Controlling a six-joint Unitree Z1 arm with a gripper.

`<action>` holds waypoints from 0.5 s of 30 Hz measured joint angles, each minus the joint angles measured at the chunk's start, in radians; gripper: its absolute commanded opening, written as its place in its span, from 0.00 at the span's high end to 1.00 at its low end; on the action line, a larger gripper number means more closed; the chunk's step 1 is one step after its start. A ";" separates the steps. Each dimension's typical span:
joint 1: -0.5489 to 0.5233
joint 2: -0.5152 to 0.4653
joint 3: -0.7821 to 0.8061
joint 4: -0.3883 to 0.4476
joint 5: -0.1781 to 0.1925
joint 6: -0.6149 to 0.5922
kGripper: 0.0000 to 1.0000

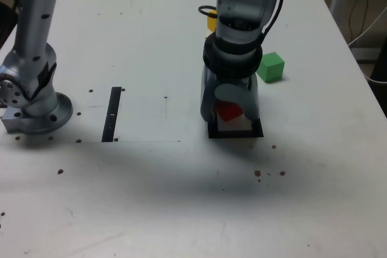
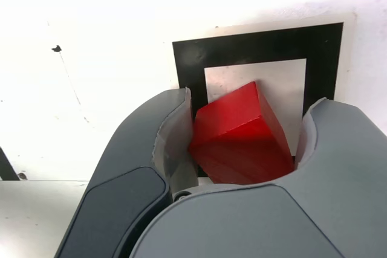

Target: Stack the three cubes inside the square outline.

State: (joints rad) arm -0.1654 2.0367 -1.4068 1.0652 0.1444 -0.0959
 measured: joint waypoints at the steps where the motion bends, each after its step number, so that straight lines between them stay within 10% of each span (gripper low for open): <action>1: 0.000 0.001 0.001 -0.003 -0.003 0.001 0.44; 15: 0.000 0.015 0.031 -0.061 -0.020 0.011 0.16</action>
State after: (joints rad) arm -0.1654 2.0513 -1.3758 1.0046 0.1246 -0.0849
